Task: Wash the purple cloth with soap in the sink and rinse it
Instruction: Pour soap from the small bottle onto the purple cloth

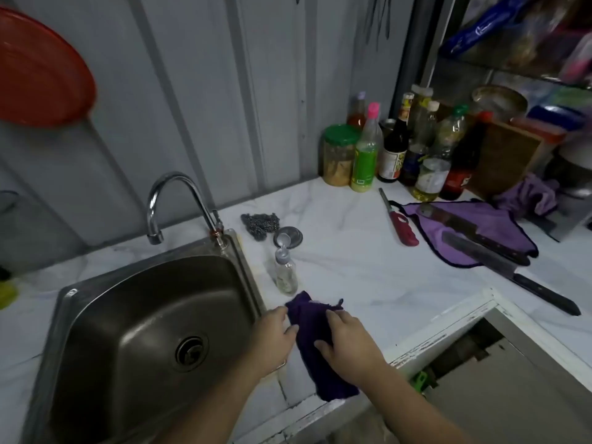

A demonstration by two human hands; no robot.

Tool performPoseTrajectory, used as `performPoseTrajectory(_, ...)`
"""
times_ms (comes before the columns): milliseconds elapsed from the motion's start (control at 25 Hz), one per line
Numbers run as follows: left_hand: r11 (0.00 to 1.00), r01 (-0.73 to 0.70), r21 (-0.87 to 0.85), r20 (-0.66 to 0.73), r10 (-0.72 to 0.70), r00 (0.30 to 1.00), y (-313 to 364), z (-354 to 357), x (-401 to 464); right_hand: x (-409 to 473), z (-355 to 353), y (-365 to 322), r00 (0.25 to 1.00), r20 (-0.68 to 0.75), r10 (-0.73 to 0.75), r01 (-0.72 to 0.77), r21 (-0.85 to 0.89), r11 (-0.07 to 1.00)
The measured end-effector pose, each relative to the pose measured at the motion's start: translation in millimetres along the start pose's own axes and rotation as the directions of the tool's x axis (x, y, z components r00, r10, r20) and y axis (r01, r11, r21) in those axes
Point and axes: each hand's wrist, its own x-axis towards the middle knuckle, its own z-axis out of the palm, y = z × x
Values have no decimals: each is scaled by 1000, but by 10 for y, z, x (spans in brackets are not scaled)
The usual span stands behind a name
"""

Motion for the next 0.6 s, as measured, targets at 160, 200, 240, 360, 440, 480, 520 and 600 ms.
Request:
performPoseTrajectory(160, 976, 141, -164, 14, -141, 990, 32, 268, 156, 65, 163, 27, 994, 14, 105, -105, 15, 994)
performPoseTrajectory(200, 966, 183, -184, 17, -183, 983, 45, 310, 184, 93, 192, 29, 990, 21, 143, -143, 22, 989)
performPoseTrajectory(240, 956, 215, -198, 11, -217, 976, 72, 323, 202, 119, 205, 28, 982, 36, 184, -185, 45, 982)
performPoseTrajectory(360, 930, 321, -181, 29, -321, 947, 127, 317, 234, 215, 143, 22, 948, 118, 297, -315, 192, 930)
performPoseTrajectory(440, 879, 391, -271, 100, -378, 920, 141, 335, 249, 259, 129, 44, 945, 173, 278, -313, 222, 924)
performPoseTrajectory(480, 854, 409, -321, 129, -388, 913, 134, 337, 264, 281, 122, 54, 946, 187, 264, -305, 247, 920)
performPoseTrajectory(520, 828, 423, -367, 140, -400, 906, 124, 319, 267, 289, 104, 60, 949, 198, 247, -297, 285, 911)
performPoseTrajectory(600, 762, 445, -471, 144, -431, 891, 122, 244, 266, 308, 47, 55, 958, 198, 208, -269, 365, 892)
